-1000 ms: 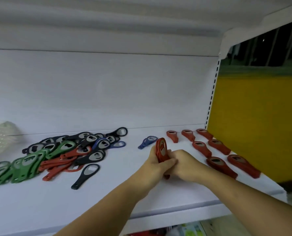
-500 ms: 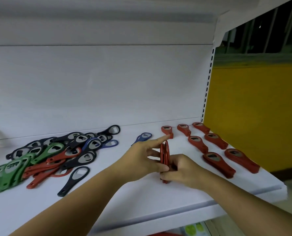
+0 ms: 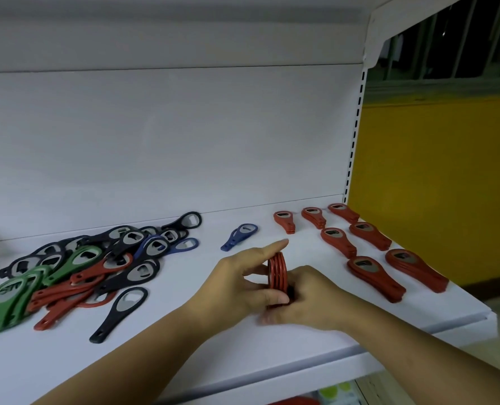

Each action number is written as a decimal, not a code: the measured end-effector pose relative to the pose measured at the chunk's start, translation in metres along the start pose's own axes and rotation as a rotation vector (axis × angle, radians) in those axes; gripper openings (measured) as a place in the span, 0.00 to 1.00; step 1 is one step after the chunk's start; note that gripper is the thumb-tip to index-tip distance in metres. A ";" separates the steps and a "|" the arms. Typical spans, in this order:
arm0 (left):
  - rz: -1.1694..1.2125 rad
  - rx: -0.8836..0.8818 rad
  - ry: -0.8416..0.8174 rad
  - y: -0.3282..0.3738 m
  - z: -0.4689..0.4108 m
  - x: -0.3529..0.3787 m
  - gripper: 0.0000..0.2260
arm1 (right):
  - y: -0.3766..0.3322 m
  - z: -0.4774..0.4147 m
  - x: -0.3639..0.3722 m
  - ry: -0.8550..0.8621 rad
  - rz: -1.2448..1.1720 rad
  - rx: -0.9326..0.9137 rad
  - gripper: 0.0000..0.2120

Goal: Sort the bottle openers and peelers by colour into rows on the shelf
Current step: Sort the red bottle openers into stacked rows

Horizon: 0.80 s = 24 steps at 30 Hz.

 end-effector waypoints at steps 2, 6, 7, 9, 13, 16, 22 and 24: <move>0.042 0.003 0.010 -0.002 0.000 -0.001 0.29 | -0.001 0.001 0.000 -0.007 0.012 0.018 0.16; 0.113 0.017 0.023 -0.006 0.000 0.000 0.27 | 0.001 0.002 0.001 -0.041 -0.064 0.010 0.19; 0.145 0.020 0.036 -0.008 0.000 0.000 0.27 | 0.002 0.002 0.000 -0.039 -0.094 0.003 0.22; 0.215 0.021 0.060 -0.012 0.001 -0.002 0.27 | 0.002 0.002 -0.003 -0.030 -0.138 0.004 0.22; 0.289 0.030 0.067 -0.016 0.001 -0.002 0.28 | 0.001 0.001 -0.005 -0.009 -0.173 0.019 0.10; 0.335 0.042 0.075 -0.016 0.004 -0.003 0.24 | -0.001 0.001 -0.002 -0.026 -0.165 0.032 0.11; 0.462 0.057 0.121 -0.016 0.006 -0.010 0.20 | -0.009 0.001 -0.005 -0.068 -0.214 0.047 0.10; 0.503 0.075 0.139 -0.016 0.008 -0.012 0.20 | -0.013 0.001 -0.005 -0.055 -0.236 0.079 0.05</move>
Point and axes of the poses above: each hand's wrist, its own z-axis away from the middle knuckle, its own x-axis out of the palm, y = z × x, the point moved 4 cm from there along -z, towards the middle knuckle, and after that the axes turned 15 degrees about -y, right-handed, at the moved point
